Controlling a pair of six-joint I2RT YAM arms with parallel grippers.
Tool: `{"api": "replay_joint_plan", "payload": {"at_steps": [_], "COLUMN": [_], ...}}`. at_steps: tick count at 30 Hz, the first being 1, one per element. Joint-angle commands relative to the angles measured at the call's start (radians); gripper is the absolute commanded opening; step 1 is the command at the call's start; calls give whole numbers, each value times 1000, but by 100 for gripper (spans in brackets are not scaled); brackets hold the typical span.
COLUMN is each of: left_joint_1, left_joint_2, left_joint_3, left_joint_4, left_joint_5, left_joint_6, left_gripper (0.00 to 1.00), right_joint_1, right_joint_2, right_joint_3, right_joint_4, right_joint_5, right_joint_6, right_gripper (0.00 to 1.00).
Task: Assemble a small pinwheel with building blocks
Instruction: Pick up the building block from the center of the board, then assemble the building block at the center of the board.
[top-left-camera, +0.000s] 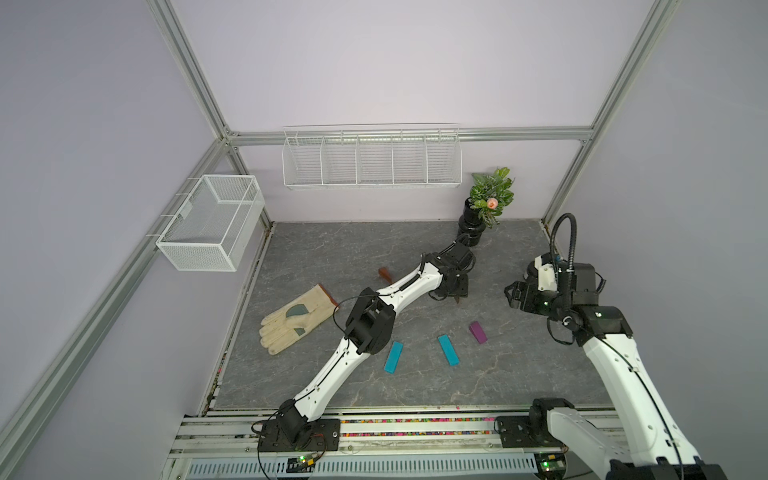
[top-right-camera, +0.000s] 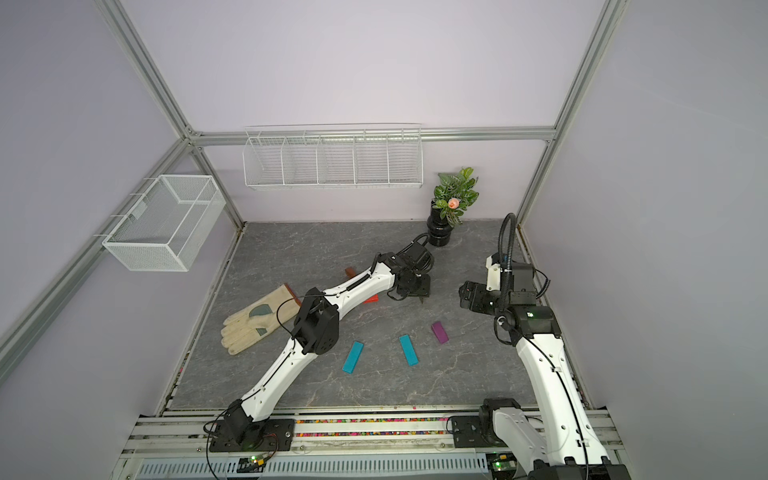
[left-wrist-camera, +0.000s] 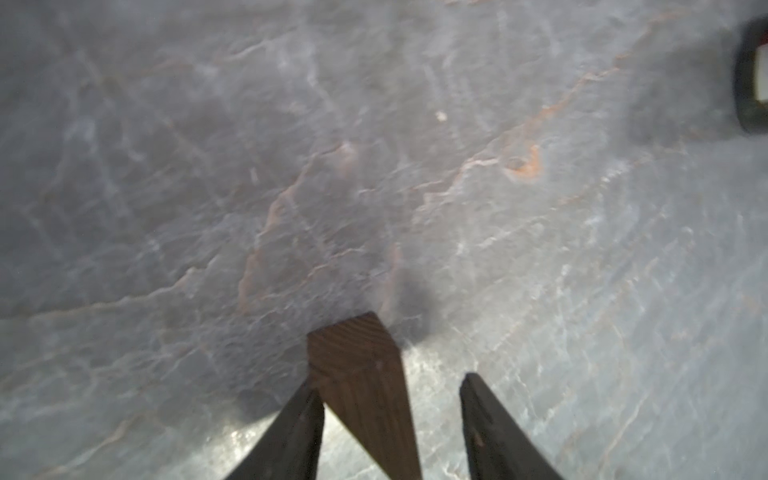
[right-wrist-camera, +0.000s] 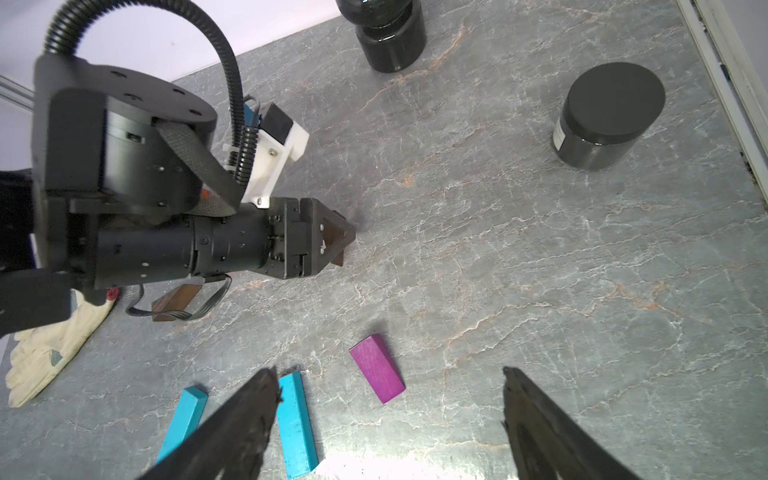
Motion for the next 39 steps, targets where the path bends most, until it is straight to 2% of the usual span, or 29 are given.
{"api": "replay_joint_plan", "payload": {"at_steps": [1,9,12,17,26,31,39], "left_joint_1": [1,2,7,37,113,130,156], "left_joint_2": [16,-14,-24,-41,-73,-75,-75], "left_joint_3": [28,19,19,15,-6,-12,-47], "left_joint_4": [-29,-71,-76,-78,-95,-83,-90], "left_joint_5": [-51,-166,-198,-265,-376,-387,-374], "left_joint_6": [25,175,240,319,388,440,458], "left_gripper": [44,10,4,4,4,6,8], "right_joint_1": [-7,-7,-9,-7,-9,-8,-9], "right_joint_2": [-12,-19,-21,-20,-5,10,13], "right_joint_3": [-18,-34,-41,-50,-65,-66,-60], "right_joint_4": [-15,-15,-15,-15,-4,4,0], "right_joint_5": [-18,-19,-20,-19,-24,-27,-22], "right_joint_6": [14,29,35,41,65,78,76], "right_gripper": [87,86,86,85,84,83,83]}}
